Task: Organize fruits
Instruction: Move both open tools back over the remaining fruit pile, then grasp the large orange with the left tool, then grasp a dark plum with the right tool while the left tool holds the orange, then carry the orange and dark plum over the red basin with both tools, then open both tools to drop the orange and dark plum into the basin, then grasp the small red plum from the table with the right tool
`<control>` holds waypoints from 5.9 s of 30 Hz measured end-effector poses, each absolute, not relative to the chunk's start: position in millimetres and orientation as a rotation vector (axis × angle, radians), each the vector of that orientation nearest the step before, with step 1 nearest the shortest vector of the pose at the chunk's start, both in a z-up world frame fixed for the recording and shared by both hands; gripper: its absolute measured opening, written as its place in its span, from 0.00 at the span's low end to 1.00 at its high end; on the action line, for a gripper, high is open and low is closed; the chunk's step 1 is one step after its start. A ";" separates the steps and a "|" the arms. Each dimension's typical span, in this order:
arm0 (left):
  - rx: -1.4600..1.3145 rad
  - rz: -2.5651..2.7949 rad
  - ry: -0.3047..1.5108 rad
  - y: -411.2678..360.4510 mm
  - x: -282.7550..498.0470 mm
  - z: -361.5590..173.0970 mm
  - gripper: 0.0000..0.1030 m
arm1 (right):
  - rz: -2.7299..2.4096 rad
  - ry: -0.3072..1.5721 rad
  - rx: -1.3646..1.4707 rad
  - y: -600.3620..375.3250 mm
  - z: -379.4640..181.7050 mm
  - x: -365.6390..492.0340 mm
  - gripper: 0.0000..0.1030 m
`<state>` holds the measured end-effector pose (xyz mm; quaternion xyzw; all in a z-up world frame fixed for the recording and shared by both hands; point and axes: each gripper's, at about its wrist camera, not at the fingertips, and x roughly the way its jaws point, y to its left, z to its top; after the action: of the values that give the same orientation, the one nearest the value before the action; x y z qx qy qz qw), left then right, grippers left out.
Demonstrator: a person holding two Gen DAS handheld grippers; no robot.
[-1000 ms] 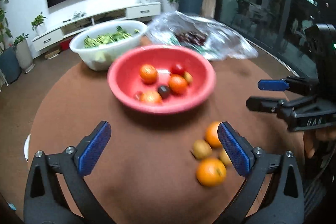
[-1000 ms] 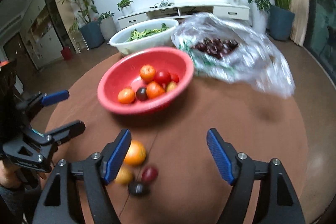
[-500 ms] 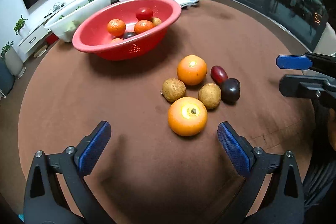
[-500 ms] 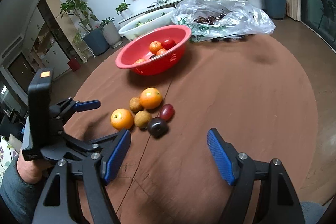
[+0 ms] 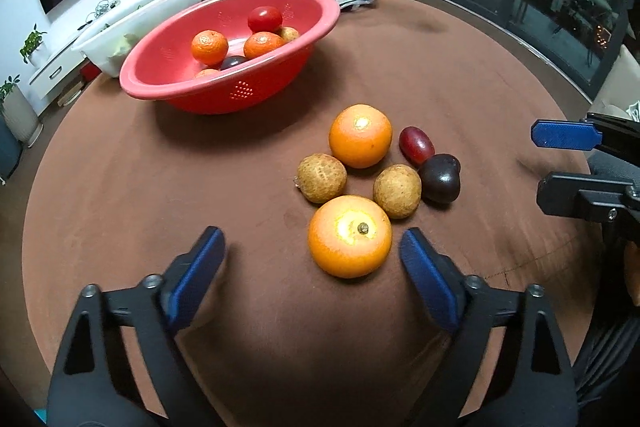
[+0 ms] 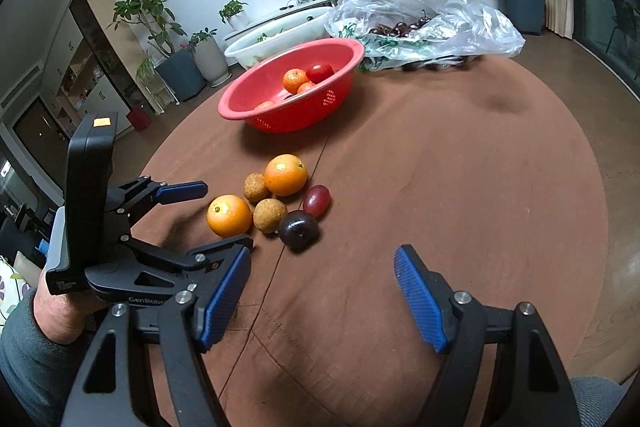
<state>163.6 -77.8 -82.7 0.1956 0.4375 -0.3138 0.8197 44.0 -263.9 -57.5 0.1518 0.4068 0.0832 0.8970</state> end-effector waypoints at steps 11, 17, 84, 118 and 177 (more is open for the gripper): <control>0.388 -0.694 0.943 -80.2 163.9 -83.2 0.54 | 0.174 0.855 0.306 -260.7 -59.9 44.2 0.75; 0.367 -0.722 0.941 -81.3 160.5 -81.1 0.36 | 0.173 0.859 0.296 -258.8 -60.2 44.6 0.75; 0.092 -0.651 0.888 -7.8 149.4 -34.3 0.35 | 0.236 0.887 0.126 -258.1 -27.3 92.0 0.30; 0.251 -0.587 0.919 -84.2 331.5 -52.8 0.35 | 0.239 0.915 -0.026 -222.4 -26.0 243.5 0.30; 0.101 -0.539 0.837 -8.6 144.1 -48.7 0.96 | 0.153 0.858 0.187 -259.7 -42.5 104.7 0.67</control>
<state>144.1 -8.6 -48.7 0.0482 0.4014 -0.2583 0.8774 104.7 -259.7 -42.5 0.0904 0.4149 0.0738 0.9024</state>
